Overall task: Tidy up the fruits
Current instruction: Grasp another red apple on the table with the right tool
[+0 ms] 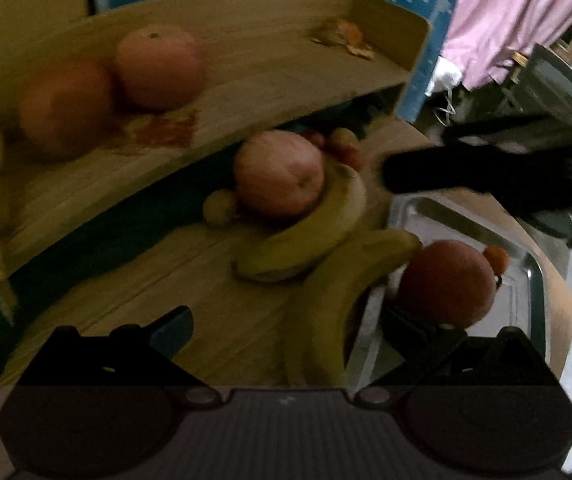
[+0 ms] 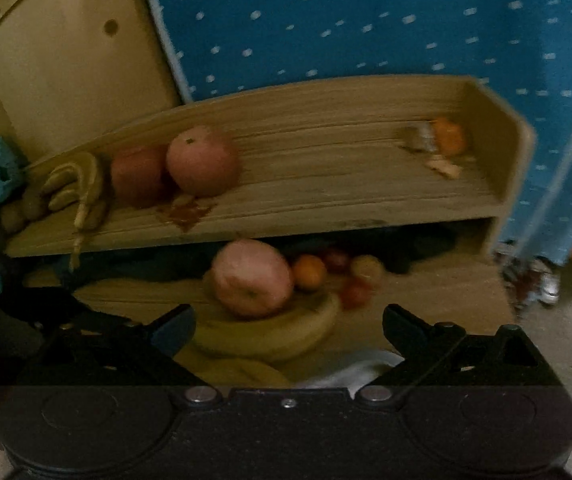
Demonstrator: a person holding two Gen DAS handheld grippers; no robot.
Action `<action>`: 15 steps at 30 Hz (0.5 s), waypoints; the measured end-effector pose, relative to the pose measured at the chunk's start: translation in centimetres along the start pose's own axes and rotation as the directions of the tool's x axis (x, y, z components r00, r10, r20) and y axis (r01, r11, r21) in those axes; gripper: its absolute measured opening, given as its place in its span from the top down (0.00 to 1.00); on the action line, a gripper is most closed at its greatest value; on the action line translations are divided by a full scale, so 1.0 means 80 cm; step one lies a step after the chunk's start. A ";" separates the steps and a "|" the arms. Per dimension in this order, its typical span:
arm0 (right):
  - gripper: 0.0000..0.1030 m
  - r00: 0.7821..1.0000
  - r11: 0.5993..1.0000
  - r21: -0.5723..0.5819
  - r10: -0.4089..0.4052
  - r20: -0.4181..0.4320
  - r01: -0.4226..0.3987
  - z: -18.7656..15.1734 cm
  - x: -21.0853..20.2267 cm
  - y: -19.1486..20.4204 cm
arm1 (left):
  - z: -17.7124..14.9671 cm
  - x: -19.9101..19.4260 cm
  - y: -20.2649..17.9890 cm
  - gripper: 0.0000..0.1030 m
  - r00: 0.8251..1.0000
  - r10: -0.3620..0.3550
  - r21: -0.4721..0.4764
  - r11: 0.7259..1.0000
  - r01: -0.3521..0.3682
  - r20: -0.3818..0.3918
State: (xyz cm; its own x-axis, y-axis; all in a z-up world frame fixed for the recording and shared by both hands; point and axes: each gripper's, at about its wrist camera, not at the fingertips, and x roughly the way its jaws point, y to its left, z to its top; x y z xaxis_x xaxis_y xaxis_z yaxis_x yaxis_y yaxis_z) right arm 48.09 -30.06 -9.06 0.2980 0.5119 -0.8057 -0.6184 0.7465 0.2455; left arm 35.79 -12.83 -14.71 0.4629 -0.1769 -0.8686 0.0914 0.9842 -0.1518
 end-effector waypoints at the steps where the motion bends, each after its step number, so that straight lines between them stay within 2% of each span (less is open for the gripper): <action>1: 0.08 1.000 1.000 0.001 0.016 -0.012 -0.016 0.002 0.008 0.001 | 0.000 0.003 -0.003 0.00 1.000 -0.004 0.013 1.000 0.004 -0.005; 5: 0.17 0.995 0.997 0.015 0.078 -0.061 -0.077 0.010 0.041 0.004 | 0.001 0.011 -0.012 0.02 0.999 -0.017 0.059 0.998 0.019 -0.027; 9: 0.21 0.989 0.994 0.019 0.111 -0.098 -0.110 0.021 0.067 0.008 | 0.002 0.019 -0.021 0.17 0.998 -0.038 0.093 0.995 0.042 -0.041; 11: 0.22 0.987 0.993 0.005 0.115 -0.116 -0.116 0.028 0.079 0.012 | 0.003 0.023 -0.023 0.22 0.997 -0.053 0.103 0.993 0.058 -0.051; 15: 0.23 0.982 0.994 -0.017 0.107 -0.154 -0.111 0.038 0.101 0.014 | 0.002 0.031 -0.027 0.38 0.994 -0.082 0.116 0.989 0.090 -0.074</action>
State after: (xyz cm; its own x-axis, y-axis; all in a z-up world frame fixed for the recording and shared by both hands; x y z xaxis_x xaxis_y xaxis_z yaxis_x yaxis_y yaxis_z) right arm 52.01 -23.80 -13.64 0.1144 0.5176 -0.8479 -0.6602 0.6774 0.3244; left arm 36.91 -15.40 -16.45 0.3874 -0.2561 -0.8856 0.2343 0.9565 -0.1741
